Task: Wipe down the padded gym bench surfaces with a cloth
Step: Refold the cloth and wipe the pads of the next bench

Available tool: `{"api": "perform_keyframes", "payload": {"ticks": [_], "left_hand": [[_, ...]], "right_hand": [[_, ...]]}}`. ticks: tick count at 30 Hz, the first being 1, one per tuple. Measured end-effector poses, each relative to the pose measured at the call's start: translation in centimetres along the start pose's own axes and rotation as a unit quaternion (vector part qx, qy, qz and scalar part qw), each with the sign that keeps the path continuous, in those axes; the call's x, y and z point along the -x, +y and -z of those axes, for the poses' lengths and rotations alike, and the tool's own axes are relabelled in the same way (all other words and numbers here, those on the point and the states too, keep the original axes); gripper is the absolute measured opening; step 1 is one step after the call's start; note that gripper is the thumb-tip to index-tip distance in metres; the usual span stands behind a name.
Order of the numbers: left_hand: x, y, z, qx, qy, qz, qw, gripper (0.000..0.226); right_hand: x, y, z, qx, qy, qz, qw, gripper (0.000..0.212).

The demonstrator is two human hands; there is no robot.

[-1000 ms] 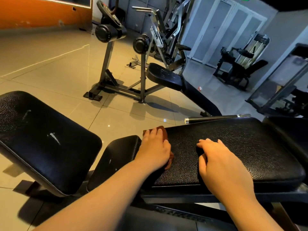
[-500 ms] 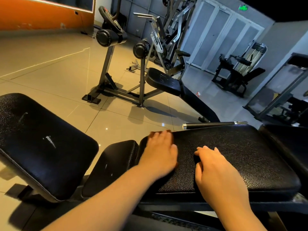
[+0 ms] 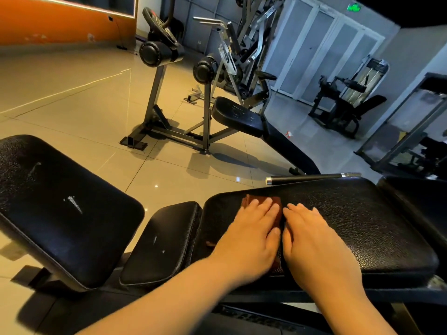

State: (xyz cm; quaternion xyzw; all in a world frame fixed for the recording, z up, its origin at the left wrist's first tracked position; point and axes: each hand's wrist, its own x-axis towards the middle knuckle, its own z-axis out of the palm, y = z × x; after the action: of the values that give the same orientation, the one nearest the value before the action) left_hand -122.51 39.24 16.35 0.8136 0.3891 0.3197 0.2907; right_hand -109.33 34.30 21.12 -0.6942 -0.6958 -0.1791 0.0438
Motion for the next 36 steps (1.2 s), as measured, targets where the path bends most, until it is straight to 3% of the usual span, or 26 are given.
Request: {"api": "perform_keyframes", "payload": {"ticks": [2, 7, 13, 18, 20, 23, 25, 29, 31, 36], "left_hand": [[0.7, -1.1, 0.1, 0.013, 0.004, -0.002, 1.000, 0.054], [-2.4, -2.0, 0.1, -0.019, 0.014, 0.110, 0.994, 0.054], [1.5, -0.3, -0.1, -0.030, 0.012, 0.012, 0.999, 0.052], [-2.8, -2.9, 0.1, -0.086, -0.002, 0.167, 0.982, 0.060], [-2.5, -1.0, -0.3, -0.075, -0.011, 0.141, 0.987, 0.061], [1.9, 0.3, 0.1, -0.053, -0.013, 0.021, 0.998, 0.057], [4.4, -0.9, 0.3, -0.051, 0.001, 0.001, 0.999, 0.058], [1.4, -4.2, 0.7, -0.045, -0.007, 0.192, 0.980, 0.063], [-2.3, -3.2, 0.6, -0.048, 0.000, 0.221, 0.974, 0.061], [-3.3, 2.1, -0.1, -0.046, -0.019, 0.049, 0.998, 0.054]], "right_hand": [[-0.2, 0.0, 0.1, 0.009, -0.006, 0.004, 1.000, 0.037], [0.1, -0.2, -0.3, 0.029, 0.025, -0.006, 0.999, 0.034], [0.1, 0.0, -0.4, 0.042, 0.031, 0.004, 0.999, 0.033], [0.1, -0.1, -0.2, 0.023, 0.019, 0.003, 1.000, 0.031], [0.1, 0.0, -0.1, 0.022, 0.014, -0.001, 1.000, 0.033], [0.4, -0.1, -0.1, 0.020, 0.003, -0.005, 1.000, 0.031], [0.5, -0.2, 0.0, 0.012, 0.014, -0.006, 1.000, 0.029], [0.6, -0.2, 0.0, 0.003, 0.020, -0.022, 1.000, 0.030], [0.3, -0.6, 0.9, -0.005, 0.022, -0.027, 0.999, 0.030], [0.3, -0.3, 2.6, -0.051, -0.015, -0.006, 0.999, 0.027]]}}
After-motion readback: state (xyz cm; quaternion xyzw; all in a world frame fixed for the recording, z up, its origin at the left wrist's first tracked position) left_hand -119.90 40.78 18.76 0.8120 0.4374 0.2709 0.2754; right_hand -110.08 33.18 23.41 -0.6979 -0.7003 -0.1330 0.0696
